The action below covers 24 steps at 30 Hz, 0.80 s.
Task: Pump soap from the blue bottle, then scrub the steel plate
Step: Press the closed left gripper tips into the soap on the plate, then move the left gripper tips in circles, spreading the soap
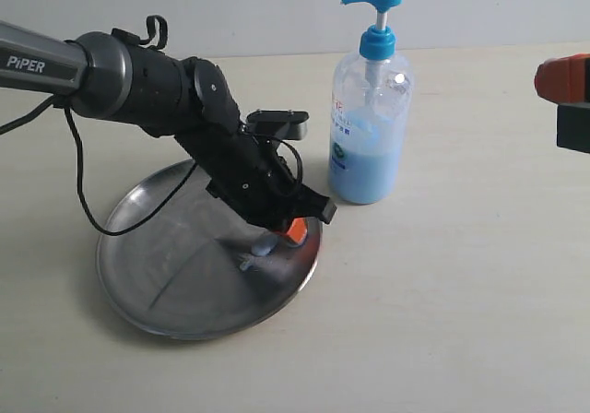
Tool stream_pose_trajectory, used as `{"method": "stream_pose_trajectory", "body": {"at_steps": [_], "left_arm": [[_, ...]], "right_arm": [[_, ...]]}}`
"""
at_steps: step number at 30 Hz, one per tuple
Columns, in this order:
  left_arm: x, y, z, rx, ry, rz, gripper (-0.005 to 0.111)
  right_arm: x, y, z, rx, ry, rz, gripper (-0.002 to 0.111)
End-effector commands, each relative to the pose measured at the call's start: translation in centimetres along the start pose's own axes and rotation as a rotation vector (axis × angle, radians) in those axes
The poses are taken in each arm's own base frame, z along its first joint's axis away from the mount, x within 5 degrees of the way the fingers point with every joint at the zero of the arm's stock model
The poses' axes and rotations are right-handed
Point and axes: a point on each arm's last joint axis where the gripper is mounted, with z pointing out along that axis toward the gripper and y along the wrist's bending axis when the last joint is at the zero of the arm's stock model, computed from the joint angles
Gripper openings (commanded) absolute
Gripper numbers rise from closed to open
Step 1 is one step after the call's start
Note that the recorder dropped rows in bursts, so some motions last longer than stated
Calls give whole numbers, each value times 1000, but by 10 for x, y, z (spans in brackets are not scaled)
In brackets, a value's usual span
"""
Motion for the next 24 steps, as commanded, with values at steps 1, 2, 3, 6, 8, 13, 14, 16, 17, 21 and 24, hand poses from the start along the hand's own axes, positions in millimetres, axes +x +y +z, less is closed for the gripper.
{"method": "stream_pose_trajectory", "body": {"at_steps": [1, 2, 3, 6, 8, 13, 14, 16, 17, 21, 24], "left_arm": [[7, 6, 3, -46, 65, 22, 0], [7, 7, 3, -67, 72, 22, 0], [7, 8, 2, -81, 72, 25, 0], [8, 13, -1, -144, 91, 46, 0], [10, 15, -4, -175, 109, 51, 0], [13, 15, -8, -180, 151, 57, 0], [14, 14, -9, -178, 158, 57, 0], [15, 13, -10, -175, 176, 56, 0], [16, 12, -11, -171, 179, 53, 0], [15, 8, -17, -150, 172, 36, 0], [14, 4, -20, -117, 156, 21, 0]], "right_arm": [[1, 0, 0, -2, -5, 0, 0], [1, 0, 0, -2, -5, 0, 0], [1, 0, 0, -2, -5, 0, 0], [1, 0, 0, -2, -5, 0, 0], [1, 0, 0, -2, -5, 0, 0], [1, 0, 0, -2, -5, 0, 0], [1, 0, 0, -2, -5, 0, 0], [1, 0, 0, -2, -5, 0, 0], [1, 0, 0, -2, -5, 0, 0], [1, 0, 0, -3, -5, 4, 0], [1, 0, 0, -4, -5, 7, 0]]}}
